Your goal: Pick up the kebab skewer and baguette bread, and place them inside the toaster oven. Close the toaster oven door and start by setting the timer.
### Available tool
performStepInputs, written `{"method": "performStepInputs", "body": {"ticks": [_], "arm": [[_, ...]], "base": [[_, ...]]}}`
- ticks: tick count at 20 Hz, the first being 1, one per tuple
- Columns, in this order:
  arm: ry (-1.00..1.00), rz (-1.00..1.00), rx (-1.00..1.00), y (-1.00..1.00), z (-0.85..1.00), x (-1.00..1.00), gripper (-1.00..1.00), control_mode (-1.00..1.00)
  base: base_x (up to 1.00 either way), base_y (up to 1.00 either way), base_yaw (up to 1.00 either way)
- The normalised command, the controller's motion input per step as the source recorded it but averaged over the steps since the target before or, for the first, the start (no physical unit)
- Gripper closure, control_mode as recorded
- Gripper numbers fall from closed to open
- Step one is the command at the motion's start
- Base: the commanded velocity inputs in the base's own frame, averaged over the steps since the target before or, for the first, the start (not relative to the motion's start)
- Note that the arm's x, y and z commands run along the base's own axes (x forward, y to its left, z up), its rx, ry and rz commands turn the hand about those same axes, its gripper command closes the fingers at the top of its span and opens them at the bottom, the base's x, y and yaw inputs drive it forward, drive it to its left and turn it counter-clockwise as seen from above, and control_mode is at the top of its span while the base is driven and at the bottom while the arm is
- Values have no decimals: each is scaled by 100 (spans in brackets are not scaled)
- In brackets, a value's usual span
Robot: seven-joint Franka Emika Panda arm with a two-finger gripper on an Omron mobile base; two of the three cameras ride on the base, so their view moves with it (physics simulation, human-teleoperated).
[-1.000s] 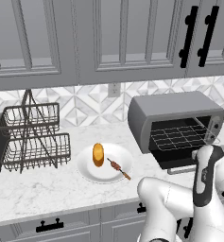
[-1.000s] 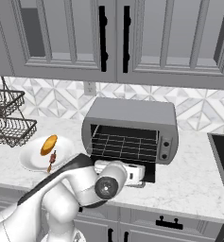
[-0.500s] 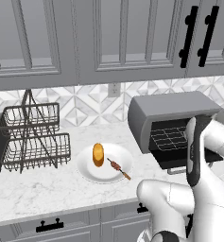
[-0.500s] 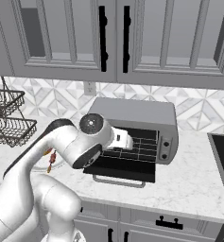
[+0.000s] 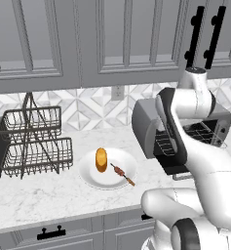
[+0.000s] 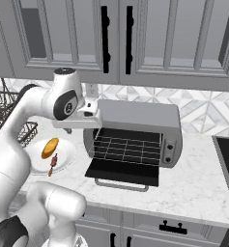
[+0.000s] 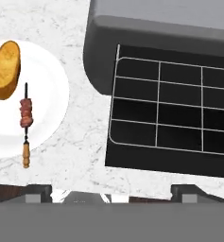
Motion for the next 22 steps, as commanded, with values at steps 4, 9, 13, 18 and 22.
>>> {"method": "performStepInputs", "body": {"ticks": [4,9,13,18,22], "arm": [[20,4,0,100,0,0,-100,-100],[17,7,-1,100,-4,0,-100,-100],[12,5,-1,100,-20,0,-100,-100],[2,0,1,90,-51,0,-100,-100],[-9,-1,12,30,-72,19,-100,-100]], "base": [[0,0,0],[0,0,0],[0,0,0],[0,0,0],[0,0,0]]}}
